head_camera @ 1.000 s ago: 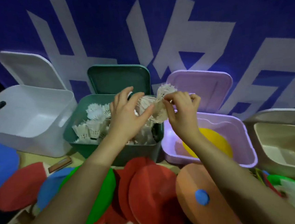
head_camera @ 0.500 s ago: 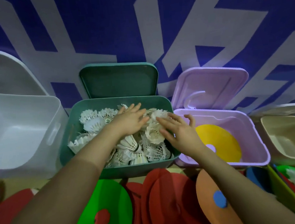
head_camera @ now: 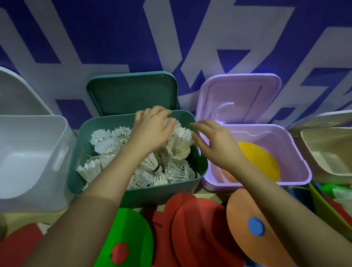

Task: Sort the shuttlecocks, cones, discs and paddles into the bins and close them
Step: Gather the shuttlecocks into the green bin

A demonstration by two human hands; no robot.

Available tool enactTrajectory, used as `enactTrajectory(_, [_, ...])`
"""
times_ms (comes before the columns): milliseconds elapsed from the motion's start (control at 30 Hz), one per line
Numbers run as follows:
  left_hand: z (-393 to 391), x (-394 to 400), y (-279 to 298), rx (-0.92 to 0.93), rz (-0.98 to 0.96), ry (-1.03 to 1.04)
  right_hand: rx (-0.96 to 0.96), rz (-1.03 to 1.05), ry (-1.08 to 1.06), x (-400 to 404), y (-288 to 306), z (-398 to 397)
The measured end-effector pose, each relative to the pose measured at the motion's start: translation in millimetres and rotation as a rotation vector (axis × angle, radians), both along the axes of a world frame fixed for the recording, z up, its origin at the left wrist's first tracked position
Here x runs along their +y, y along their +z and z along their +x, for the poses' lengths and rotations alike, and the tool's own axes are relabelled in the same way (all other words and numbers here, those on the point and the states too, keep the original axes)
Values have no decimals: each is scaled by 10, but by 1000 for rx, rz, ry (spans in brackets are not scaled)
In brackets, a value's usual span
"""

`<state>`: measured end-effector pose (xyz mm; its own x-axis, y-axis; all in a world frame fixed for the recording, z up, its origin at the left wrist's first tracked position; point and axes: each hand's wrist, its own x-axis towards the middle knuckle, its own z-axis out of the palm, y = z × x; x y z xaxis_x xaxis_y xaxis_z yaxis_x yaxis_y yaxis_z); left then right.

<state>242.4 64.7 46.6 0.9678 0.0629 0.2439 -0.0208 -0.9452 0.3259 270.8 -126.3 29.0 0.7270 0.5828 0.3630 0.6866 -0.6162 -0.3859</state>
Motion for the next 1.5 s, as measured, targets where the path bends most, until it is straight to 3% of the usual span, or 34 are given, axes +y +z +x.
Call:
enactTrajectory(233, [-185,-722,393,-244,134,-109,-155,83,-5,-713,386,-106])
enactTrajectory(467, [-248,-1932,402,-259,208,-154,-162,103,-18,-1973,332,-97])
enactTrajectory(833, [-285,-4009,222,-261,155,-161,-102,99,5,-3994,210,-40])
enactTrajectory(1000, [-267,-4471,-49,-145,75,-163,7,81,5,-4519,-73,-42])
enactTrajectory(1233, [-165,-4713,-716,287,193,-179,230,-277,-136,-4783,-784,-115])
enactTrajectory(1367, [-75,-4734,-887,426,167,-169,282,-211,-244,-4741,-899,-191])
enactTrajectory(1500, [29,-4734,-940,407,76,-123,298,-85,-235,-4709,-899,-237])
